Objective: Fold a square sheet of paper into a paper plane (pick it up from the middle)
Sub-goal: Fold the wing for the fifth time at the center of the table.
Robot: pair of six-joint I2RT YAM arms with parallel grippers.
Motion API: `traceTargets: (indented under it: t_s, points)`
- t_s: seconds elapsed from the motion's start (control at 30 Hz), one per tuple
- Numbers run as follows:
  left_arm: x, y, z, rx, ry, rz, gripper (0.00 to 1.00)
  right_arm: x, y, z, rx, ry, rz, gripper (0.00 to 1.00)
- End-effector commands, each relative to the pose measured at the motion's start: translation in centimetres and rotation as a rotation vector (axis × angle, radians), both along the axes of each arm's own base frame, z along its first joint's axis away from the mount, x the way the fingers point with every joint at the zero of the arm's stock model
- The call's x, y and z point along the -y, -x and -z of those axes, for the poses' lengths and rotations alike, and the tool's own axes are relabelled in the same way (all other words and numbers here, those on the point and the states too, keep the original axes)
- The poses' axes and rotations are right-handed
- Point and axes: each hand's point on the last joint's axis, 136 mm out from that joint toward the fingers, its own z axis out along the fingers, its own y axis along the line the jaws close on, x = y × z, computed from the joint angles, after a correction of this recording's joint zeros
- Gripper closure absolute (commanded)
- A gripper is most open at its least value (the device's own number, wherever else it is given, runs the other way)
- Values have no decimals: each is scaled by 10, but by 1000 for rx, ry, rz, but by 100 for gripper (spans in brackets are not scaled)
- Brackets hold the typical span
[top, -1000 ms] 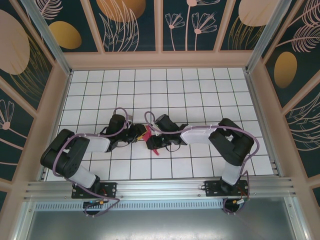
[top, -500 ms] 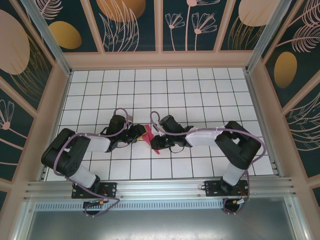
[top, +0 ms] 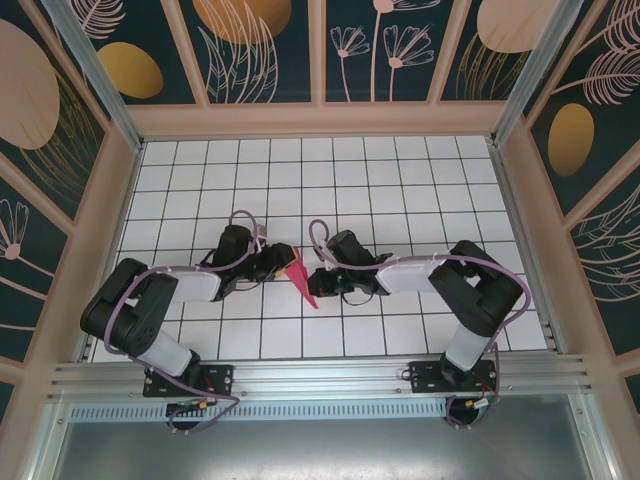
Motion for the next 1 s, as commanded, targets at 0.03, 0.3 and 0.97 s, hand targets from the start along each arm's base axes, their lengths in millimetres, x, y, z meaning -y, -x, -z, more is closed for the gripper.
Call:
traceTargets:
  t_s: [0.03,0.3,0.97]
  points:
    - [6,-1,-21,61,23,37,52,1,-1,7,-21,-22,26,100]
    - [7,4,-34,90,53,55,51,5,-3,18,-42,-5,58,100]
    - [33,24,-26,65,100,182,52,8,-5,26,-71,3,82,100]
